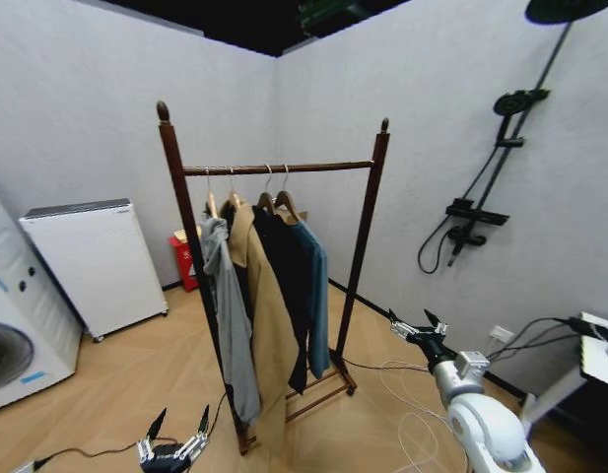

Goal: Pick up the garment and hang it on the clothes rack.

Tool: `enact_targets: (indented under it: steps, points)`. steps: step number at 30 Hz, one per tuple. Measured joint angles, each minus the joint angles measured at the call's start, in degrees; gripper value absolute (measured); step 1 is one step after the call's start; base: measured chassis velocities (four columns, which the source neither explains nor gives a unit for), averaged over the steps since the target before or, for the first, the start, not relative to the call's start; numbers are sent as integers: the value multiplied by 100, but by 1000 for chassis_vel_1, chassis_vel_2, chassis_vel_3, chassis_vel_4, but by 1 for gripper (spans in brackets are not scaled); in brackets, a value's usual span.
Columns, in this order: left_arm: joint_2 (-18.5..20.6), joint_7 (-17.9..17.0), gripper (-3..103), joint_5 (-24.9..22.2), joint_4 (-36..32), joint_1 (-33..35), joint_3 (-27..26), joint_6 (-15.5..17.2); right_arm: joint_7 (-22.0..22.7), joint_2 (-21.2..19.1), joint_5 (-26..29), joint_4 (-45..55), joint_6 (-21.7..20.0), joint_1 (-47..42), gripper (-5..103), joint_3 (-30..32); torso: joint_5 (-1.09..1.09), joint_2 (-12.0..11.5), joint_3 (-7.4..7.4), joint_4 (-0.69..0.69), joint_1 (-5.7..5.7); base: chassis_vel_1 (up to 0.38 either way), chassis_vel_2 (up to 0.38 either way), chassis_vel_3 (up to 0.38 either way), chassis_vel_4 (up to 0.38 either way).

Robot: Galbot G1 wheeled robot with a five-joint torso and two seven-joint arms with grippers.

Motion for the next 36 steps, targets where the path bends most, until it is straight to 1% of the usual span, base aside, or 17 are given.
enact_targets:
  steps: [9,12,14,17,28,31,35,36]
  points:
    - [0,0,100,0,0,0,0,0,-25,68,-26,70,88,-102,100,-3,0,0,0,1,0,-137,-123,-117,-122]
    - [0,0,100,0,0,0,0,0,-48,105,-60,64,133,-129,100,-18,-1,-1,0,-1,1,-115,-120,-145,-142]
    - [0,0,100,0,0,0,0,0,-67,142,-98,39,177,-148,100,-41,2,0,0,2,0,-117,-117,-127,-118]
    - [0,0,100,0,0,0,0,0,-78,168,-115,22,202,-158,100,-65,0,-1,0,1,1,-114,-142,-122,-102]
    - [0,0,100,0,0,0,0,0,-83,165,-106,-61,263,-132,100,-44,-1,0,0,0,0,-90,-160,-159,-105]
    - [0,0,100,0,0,0,1,0,-88,156,-92,-78,284,-142,100,-20,2,-1,1,-1,1,-52,-190,-205,-51]
    - [0,0,100,0,0,0,0,0,-92,146,-81,-82,297,-142,100,-6,-1,0,0,1,-1,-50,-207,-204,-56]
    - [0,0,100,0,0,0,0,0,-93,138,-73,-84,299,-142,100,-5,2,0,0,0,0,-53,-180,-198,-48]
